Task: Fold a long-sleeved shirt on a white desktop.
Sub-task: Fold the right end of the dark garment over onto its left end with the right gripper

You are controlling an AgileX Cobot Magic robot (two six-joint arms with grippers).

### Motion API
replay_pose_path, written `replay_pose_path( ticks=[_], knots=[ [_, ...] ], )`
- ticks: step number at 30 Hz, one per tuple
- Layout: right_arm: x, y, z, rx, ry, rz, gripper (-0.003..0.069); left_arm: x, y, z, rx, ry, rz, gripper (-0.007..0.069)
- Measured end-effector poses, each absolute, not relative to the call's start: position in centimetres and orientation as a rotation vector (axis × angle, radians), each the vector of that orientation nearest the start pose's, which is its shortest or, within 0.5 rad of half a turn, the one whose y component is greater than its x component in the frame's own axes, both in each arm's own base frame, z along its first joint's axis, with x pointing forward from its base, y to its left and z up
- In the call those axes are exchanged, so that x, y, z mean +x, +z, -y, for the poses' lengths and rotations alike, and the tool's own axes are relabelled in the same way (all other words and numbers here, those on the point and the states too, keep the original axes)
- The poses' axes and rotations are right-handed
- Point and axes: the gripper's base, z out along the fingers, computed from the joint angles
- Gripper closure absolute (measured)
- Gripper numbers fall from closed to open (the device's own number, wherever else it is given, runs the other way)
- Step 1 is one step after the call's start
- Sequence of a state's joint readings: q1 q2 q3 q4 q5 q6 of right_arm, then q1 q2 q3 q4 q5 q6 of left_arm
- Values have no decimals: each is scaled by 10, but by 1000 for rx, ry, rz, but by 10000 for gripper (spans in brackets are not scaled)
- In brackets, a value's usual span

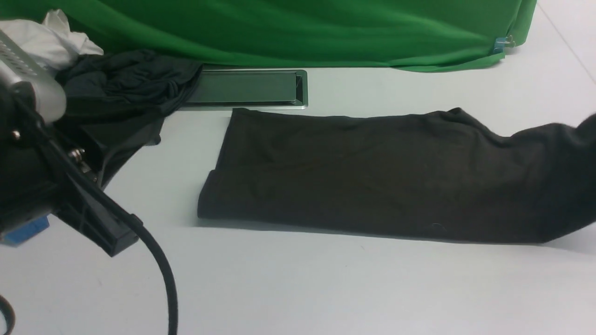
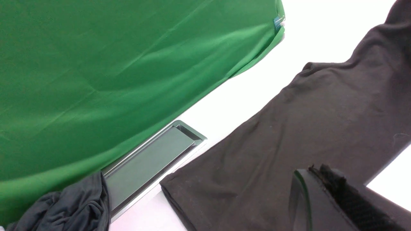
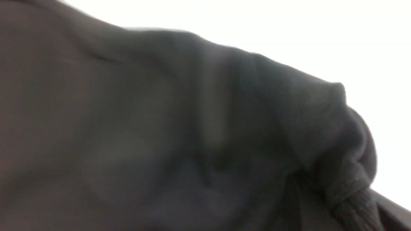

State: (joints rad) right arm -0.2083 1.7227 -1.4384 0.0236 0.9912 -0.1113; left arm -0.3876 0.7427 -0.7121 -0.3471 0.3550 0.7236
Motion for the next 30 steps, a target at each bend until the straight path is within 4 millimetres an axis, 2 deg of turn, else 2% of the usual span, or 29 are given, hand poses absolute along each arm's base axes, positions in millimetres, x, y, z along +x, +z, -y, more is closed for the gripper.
replay_pose_path(
  ticks=[2, 3, 4, 5, 8, 9, 12, 14, 17, 18, 19, 20, 22, 23, 24, 25, 26, 30],
  knots=[
    [356, 296, 57, 122, 19, -2711, 564, 139, 354, 68, 780, -102, -1673, 606],
    [356, 308, 38, 82, 103, -2661, 564, 139, 354, 68, 780, -102, -1674, 606],
    [356, 310, 34, 68, 116, -2654, 564, 139, 354, 68, 780, -102, -1674, 606],
    [358, 321, 14, 29, 205, -2603, 564, 139, 354, 68, 779, -102, -1672, 606],
    [362, 340, -20, -64, 332, -2520, 564, 139, 354, 68, 776, -100, -1668, 606],
    [366, 349, -41, -118, 416, -2474, 564, 139, 354, 68, 775, -100, -1668, 606],
    [373, 360, -75, -207, 529, -2419, 564, 139, 354, 68, 771, -105, -1669, 606],
    [375, 362, -86, -237, 558, -2405, 564, 139, 354, 68, 766, -110, -1672, 606],
    [386, 361, -119, -312, 644, -2382, 564, 139, 354, 68, 750, -125, -1679, 606],
    [387, 361, -121, -316, 649, -2381, 564, 139, 354, 68, 749, -126, -1680, 606],
    [392, 357, -138, -353, 691, -2376, 564, 139, 354, 68, 745, -129, -1681, 606],
    [393, 357, -140, -356, 697, -2376, 564, 139, 354, 68, 745, -129, -1681, 606],
    [398, 352, -161, -418, 752, -2370, 564, 139, 354, 68, 745, -129, -1681, 606],
    [398, 352, -165, -427, 763, -2370, 564, 139, 354, 68, 745, -129, -1681, 606],
    [400, 350, -178, -460, 804, -2365, 564, 139, 354, 68, 743, -130, -1682, 606],
    [400, 350, -181, -466, 812, -2363, 564, 139, 354, 68, 743, -130, -1682, 606],
    [403, 349, -193, -496, 843, -2353, 564, 139, 354, 68, 743, -131, -1683, 606],
    [406, 345, -220, -561, 900, -2335, 564, 139, 354, 68, 741, -133, -1684, 606]
  ],
)
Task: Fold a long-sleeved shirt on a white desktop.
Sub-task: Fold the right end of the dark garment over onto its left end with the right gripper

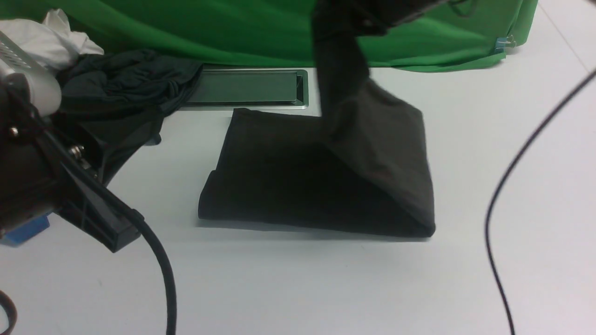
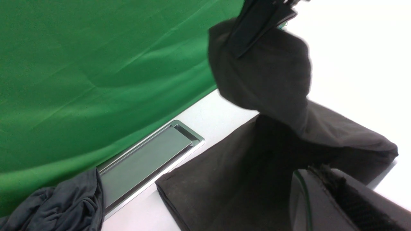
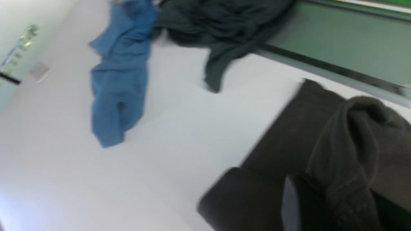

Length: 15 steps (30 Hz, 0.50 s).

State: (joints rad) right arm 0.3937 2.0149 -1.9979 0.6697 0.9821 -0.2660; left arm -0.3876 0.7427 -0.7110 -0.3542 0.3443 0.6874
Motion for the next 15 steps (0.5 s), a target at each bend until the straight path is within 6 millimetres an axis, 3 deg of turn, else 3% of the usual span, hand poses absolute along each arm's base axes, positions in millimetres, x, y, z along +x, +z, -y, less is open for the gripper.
replay_pose_path(
  ticks=[5, 11, 15],
  knots=[
    [407, 337, -246, -628, 944, -2333, 564, 139, 354, 68, 741, -133, -1687, 606],
    [411, 312, -275, -689, 987, -2365, 564, 139, 354, 68, 741, -131, -1688, 606],
    [415, 300, -281, -686, 1000, -2381, 564, 139, 354, 68, 741, -130, -1689, 606]
  ],
)
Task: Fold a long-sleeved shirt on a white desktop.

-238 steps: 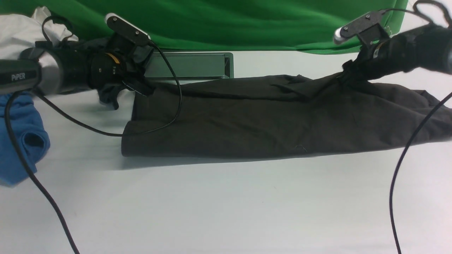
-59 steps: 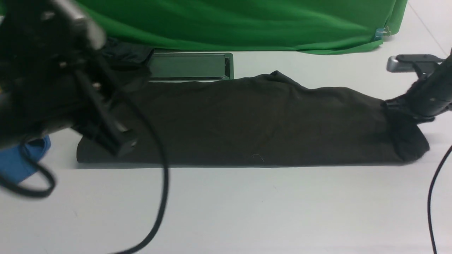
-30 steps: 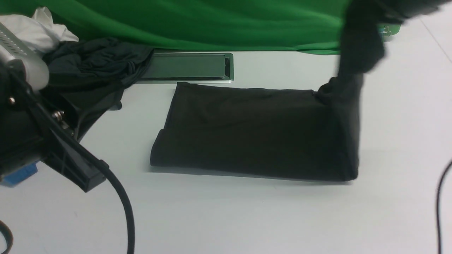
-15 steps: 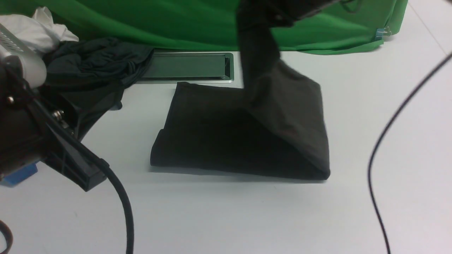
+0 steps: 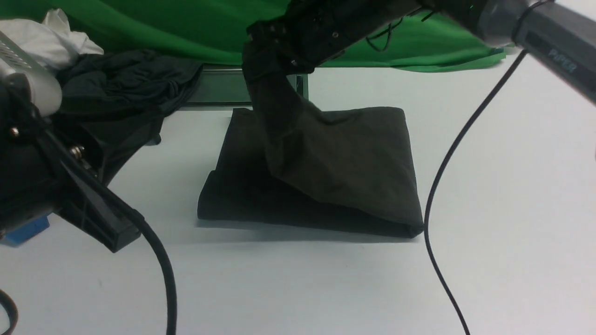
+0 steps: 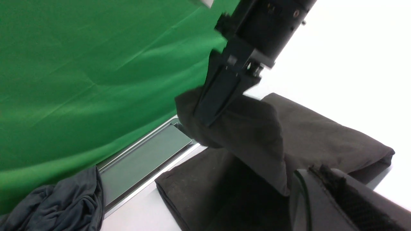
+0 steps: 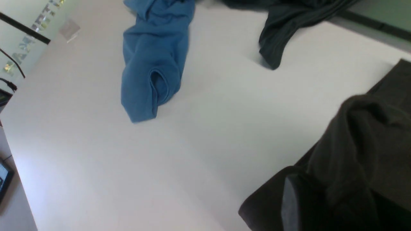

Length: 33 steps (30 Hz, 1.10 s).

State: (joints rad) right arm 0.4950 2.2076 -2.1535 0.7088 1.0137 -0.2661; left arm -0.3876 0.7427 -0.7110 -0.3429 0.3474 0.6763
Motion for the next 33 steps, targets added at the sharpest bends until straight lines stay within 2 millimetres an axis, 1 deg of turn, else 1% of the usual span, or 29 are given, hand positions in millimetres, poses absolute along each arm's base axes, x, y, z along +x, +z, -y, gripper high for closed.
replay_pose_path(
  ticks=[2, 3, 4, 5, 6, 7, 8, 10, 11, 12, 13, 15, 17, 18, 19, 20, 21, 22, 24, 26, 27, 28, 29, 30, 31, 32, 33],
  knots=[
    [416, 298, -284, -676, 1009, -2378, 554, 139, 354, 68, 740, -130, -1689, 606],
    [417, 295, -286, -654, 1020, -2381, 533, 139, 354, 68, 742, -128, -1689, 606],
    [417, 295, -287, -653, 1022, -2381, 527, 139, 354, 68, 742, -128, -1689, 606],
    [418, 293, -289, -626, 1030, -2377, 469, 139, 354, 68, 742, -128, -1689, 606],
    [419, 293, -291, -598, 1038, -2367, 396, 139, 354, 68, 742, -128, -1689, 606],
    [420, 293, -292, -582, 1043, -2362, 356, 139, 354, 68, 742, -128, -1689, 606],
    [420, 293, -294, -568, 1050, -2350, 300, 139, 354, 68, 742, -128, -1689, 606],
    [421, 297, -297, -544, 1069, -2325, 168, 139, 354, 68, 742, -128, -1689, 606],
    [421, 299, -297, -543, 1077, -2317, 131, 139, 354, 68, 742, -128, -1689, 606],
    [421, 304, -297, -550, 1085, -2304, 111, 139, 354, 68, 744, -125, -1689, 606],
    [420, 308, -297, -560, 1088, -2298, 106, 139, 354, 68, 744, -124, -1689, 606],
    [416, 322, -293, -600, 1083, -2277, 123, 139, 353, 68, 753, -115, -1690, 606],
    [410, 341, -281, -684, 1024, -2274, 200, 139, 353, 67, 756, -108, -1696, 606],
    [410, 343, -280, -690, 1016, -2275, 208, 139, 353, 67, 753, -110, -1699, 606],
    [406, 351, -268, -748, 935, -2298, 288, 140, 352, 67, 737, -117, -1714, 606],
    [406, 352, -266, -756, 921, -2301, 300, 140, 351, 67, 736, -118, -1718, 606],
    [405, 353, -256, -799, 813, -2340, 384, 141, 350, 67, 717, -130, -1739, 606],
    [405, 352, -249, -816, 722, -2370, 447, 143, 348, 67, 707, -134, -1755, 606],
    [408, 340, -238, -816, 549, -2444, 559, 150, 343, 69, 687, -142, -1798, 606],
    [410, 317, -231, -810, 435, -2539, 610, 161, 335, 72, 669, -153, -1859, 606],
    [410, 307, -229, -810, 411, -2580, 617, 165, 333, 74, 661, -158, -1878, 606],
    [409, 290, -226, -817, 370, -2642, 624, 175, 327, 78, 649, -170, -1930, 606],
    [408, 278, -224, -822, 352, -2682, 627, 181, 324, 80, 646, -174, -1950, 606],
    [406, 263, -222, -832, 333, -2735, 629, 195, 315, 86, 645, -180, -2007, 606],
    [405, 260, -222, -833, 329, -2743, 629, 198, 314, 87, 646, -180, -2011, 606],
    [403, 251, -220, -840, 315, -2773, 629, 209, 306, 92, 650, -180, -2051, 606],
    [399, 234, -217, -840, 302, -2826, 629, 230, 293, 99, 655, -174, -2099, 606]
  ],
)
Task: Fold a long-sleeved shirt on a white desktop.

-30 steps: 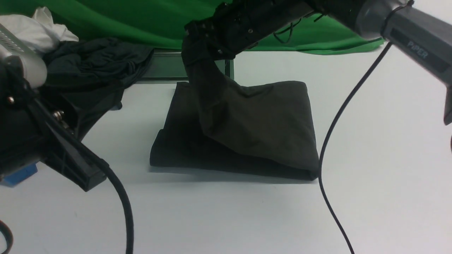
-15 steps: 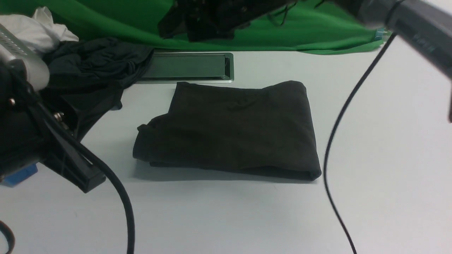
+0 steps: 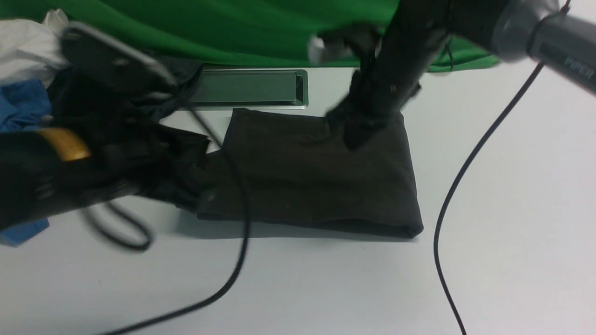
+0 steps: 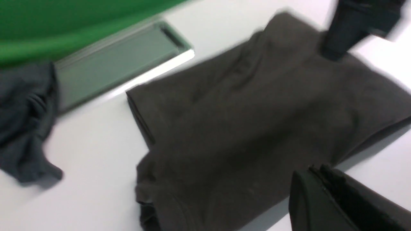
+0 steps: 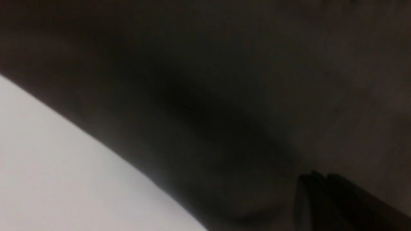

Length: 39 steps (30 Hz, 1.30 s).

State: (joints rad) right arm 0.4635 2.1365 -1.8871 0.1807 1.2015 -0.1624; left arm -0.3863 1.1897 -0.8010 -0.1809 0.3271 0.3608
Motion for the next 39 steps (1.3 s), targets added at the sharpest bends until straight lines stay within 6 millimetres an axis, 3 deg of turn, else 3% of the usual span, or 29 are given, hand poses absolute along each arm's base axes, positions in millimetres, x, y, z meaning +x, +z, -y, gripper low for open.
replay_pose_path(
  ticks=[2, 4, 6, 8, 9, 11, 14, 20, 25, 29, 31, 35, 39],
  knots=[
    [397, 225, -214, -836, 295, -2858, 629, 246, 283, 104, 655, -166, -2134, 606],
    [391, 207, -208, -826, 279, -2919, 629, 281, 261, 107, 637, -143, -2223, 606],
    [387, 196, -205, -821, 271, -2952, 629, 298, 250, 105, 620, -131, -2267, 606],
    [378, 179, -201, -791, 259, -2988, 628, 323, 216, 94, 585, -106, -2392, 606],
    [378, 178, -200, -788, 259, -2988, 628, 325, 214, 94, 581, -104, -2400, 606],
    [369, 168, -196, -762, 250, -3022, 628, 339, 176, 81, 567, -83, -2523, 606],
    [363, 162, -193, -739, 251, -3027, 628, 344, 150, 73, 571, -70, -2595, 606],
    [358, 163, -191, -716, 256, -3037, 628, 348, 149, 71, 570, -60, -2573, 606],
    [357, 190, -182, -707, 190, -2964, 625, 346, 171, 70, 586, -37, -2505, 606],
    [381, 227, -158, -507, 201, -2703, 608, 339, 223, 69, 552, -26, -2344, 606],
    [397, 232, -140, -394, 208, -2618, 594, 327, 257, 67, 528, -24, -2241, 606],
    [421, 202, -115, -268, 230, -2607, 580, 289, 322, 67, 495, -32, -2013, 606],
    [440, 168, -120, -280, 308, -2632, 578, 242, 344, 66, 486, -64, -1894, 606]
  ],
)
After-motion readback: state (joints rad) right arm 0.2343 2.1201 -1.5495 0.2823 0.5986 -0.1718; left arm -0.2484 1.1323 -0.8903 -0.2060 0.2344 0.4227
